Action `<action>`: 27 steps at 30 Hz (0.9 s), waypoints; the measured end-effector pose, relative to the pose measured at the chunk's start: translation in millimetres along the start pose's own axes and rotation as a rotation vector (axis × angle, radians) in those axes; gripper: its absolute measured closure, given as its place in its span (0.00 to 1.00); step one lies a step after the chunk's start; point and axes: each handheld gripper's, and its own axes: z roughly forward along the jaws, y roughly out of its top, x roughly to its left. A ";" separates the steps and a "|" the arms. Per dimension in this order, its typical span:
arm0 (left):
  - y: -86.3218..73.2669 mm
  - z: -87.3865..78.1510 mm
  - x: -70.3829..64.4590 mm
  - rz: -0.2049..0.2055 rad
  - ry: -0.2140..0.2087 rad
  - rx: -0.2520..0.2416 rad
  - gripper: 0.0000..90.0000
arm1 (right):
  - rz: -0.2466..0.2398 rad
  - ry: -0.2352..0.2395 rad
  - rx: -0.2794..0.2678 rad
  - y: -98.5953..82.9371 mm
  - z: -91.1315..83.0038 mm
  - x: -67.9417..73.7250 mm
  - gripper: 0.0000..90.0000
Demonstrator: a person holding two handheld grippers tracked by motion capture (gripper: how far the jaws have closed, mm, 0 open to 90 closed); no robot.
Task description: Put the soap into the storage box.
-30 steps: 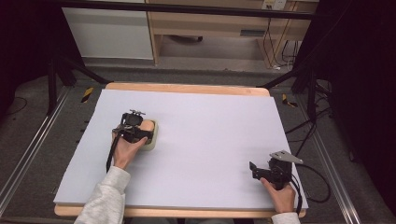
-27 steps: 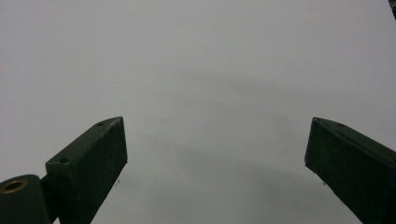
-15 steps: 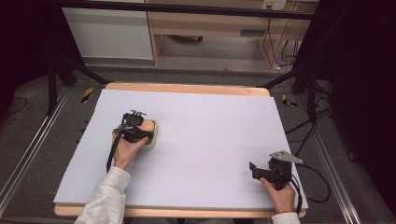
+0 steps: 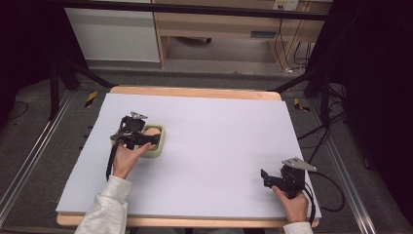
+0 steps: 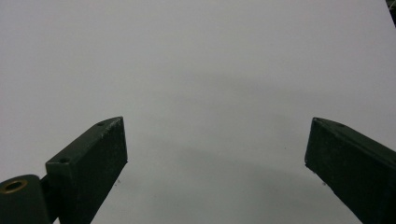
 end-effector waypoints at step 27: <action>-81.7 -47.7 15.7 -0.003 -0.031 -0.201 0.24 | 0.027 -0.026 -0.007 -3.8 -4.9 -8.0 0.07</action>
